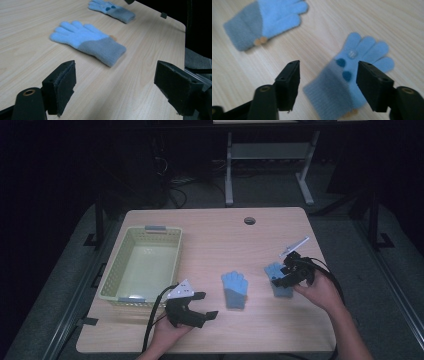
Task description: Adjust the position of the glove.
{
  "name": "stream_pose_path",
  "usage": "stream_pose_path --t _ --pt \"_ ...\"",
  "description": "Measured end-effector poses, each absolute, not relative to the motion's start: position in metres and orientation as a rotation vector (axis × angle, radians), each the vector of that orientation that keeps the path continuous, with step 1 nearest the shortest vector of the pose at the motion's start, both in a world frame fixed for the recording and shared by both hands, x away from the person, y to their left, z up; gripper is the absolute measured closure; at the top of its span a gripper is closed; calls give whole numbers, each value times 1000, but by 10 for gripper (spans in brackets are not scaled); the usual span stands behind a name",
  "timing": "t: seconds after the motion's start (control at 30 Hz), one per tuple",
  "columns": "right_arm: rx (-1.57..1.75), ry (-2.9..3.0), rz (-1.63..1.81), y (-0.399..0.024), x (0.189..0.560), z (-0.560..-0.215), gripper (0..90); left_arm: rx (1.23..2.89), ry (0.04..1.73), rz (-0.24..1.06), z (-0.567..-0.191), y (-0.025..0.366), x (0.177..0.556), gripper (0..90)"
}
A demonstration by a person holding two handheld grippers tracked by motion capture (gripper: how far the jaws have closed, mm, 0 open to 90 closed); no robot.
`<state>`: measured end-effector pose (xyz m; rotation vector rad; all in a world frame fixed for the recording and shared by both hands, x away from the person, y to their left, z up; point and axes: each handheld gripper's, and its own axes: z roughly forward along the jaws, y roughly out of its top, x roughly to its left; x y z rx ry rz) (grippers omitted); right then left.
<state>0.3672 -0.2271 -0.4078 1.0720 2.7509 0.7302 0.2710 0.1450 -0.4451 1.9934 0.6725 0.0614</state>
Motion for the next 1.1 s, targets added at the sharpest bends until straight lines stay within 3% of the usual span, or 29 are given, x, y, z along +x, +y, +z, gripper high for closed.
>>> stream_pose_path --t 0.67,1.1 --pt "1167 2809 516 -236 387 -438 550 2007 690 78 -446 143 270 184" --pt "1177 2798 478 -232 385 -442 566 2004 672 74 -446 141 268 184"
